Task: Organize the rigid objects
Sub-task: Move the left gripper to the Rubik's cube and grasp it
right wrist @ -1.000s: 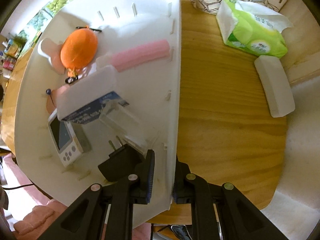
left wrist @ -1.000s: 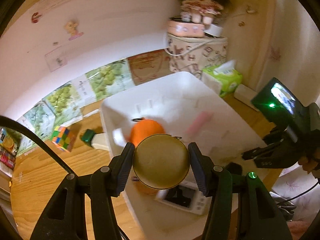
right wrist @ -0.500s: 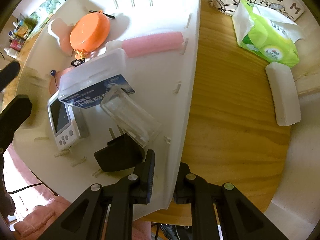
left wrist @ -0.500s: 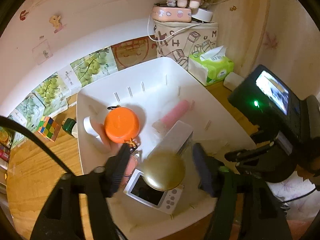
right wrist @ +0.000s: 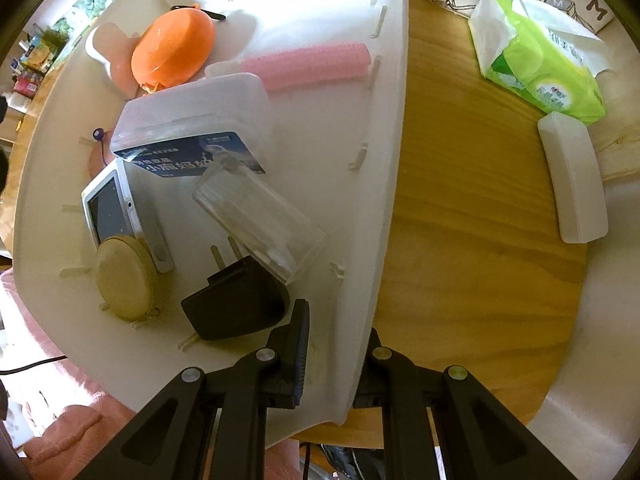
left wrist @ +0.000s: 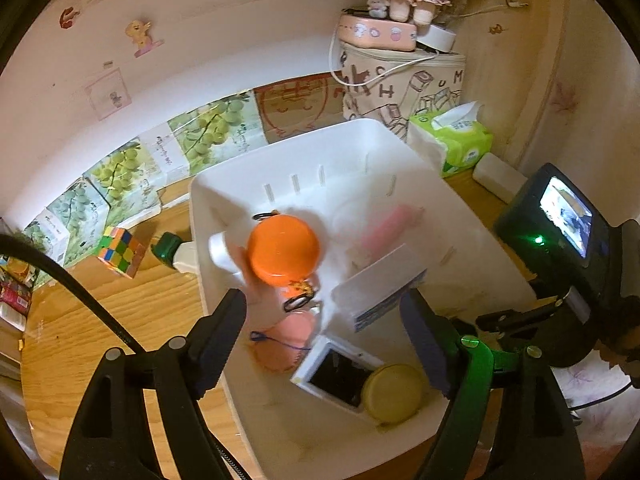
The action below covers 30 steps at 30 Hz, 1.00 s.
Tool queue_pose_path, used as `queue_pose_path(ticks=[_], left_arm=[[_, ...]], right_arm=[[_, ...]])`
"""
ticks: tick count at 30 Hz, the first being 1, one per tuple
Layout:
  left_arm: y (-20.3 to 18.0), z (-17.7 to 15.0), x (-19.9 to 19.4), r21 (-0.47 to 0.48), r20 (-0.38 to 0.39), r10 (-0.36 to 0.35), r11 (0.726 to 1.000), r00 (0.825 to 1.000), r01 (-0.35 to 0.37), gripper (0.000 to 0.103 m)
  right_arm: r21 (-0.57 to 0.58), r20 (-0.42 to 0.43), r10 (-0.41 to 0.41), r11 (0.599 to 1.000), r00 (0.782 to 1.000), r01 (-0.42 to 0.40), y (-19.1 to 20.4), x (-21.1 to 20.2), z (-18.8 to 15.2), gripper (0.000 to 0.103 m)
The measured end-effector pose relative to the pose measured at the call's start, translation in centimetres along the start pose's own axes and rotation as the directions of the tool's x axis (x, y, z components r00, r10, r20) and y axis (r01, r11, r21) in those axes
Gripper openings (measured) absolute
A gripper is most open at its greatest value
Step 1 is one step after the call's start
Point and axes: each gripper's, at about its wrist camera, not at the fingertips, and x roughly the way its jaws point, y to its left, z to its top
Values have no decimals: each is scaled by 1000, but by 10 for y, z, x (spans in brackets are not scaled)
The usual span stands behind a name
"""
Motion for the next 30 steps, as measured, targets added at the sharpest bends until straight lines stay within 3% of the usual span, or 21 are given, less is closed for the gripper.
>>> queue_pose_path(ticks=[20,30], left_arm=[[138,5,7,-39,-88,42,998,995,-45,82],[218,12,40,-134,-174,-5,991,985,-19,82]], right_arm=[[223,-53,-49,973,997,59,-24,8,34,15],[330,-78,-78,939,994,100,-44,12,47,15]])
